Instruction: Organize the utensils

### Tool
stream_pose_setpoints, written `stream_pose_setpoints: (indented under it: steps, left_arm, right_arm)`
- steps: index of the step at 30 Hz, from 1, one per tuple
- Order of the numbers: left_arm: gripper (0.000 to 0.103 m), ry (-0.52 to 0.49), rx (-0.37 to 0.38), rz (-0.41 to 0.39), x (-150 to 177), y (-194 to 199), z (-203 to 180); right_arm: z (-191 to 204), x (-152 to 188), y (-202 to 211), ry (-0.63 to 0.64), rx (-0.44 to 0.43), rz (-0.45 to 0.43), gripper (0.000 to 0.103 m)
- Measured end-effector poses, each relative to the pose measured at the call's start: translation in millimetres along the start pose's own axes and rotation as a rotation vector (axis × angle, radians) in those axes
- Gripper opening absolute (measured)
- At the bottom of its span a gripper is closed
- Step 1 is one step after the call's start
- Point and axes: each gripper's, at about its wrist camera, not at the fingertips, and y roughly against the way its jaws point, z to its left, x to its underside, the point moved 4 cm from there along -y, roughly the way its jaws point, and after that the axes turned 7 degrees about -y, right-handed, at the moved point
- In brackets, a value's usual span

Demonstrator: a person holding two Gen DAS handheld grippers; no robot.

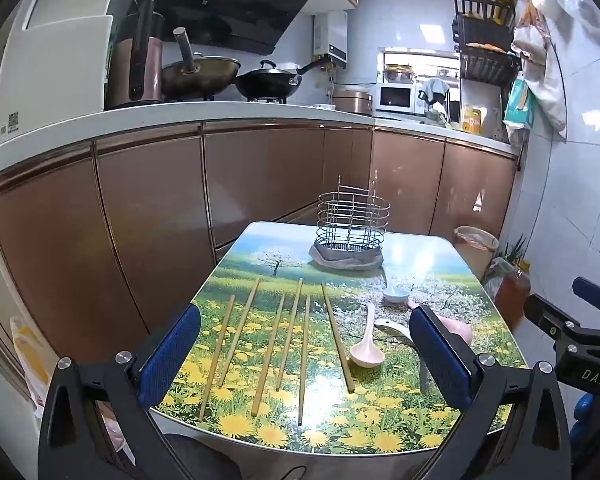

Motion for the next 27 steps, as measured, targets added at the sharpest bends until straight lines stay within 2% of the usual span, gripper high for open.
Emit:
stream_pose_setpoints:
  steps: [15,27]
  left_arm:
    - [0.103,-0.049,-0.001,0.036,13.8,-23.9,-8.1]
    - [0.103,-0.037,0.006,0.053,29.7,-35.9,-10.9]
  right_arm:
    - [-8.7,22.2,-10.8,-0.011,0.026,0.015,0.103]
    - [-20.7,41.8,-26.7,-0.026,0.058,0.044,0.103]
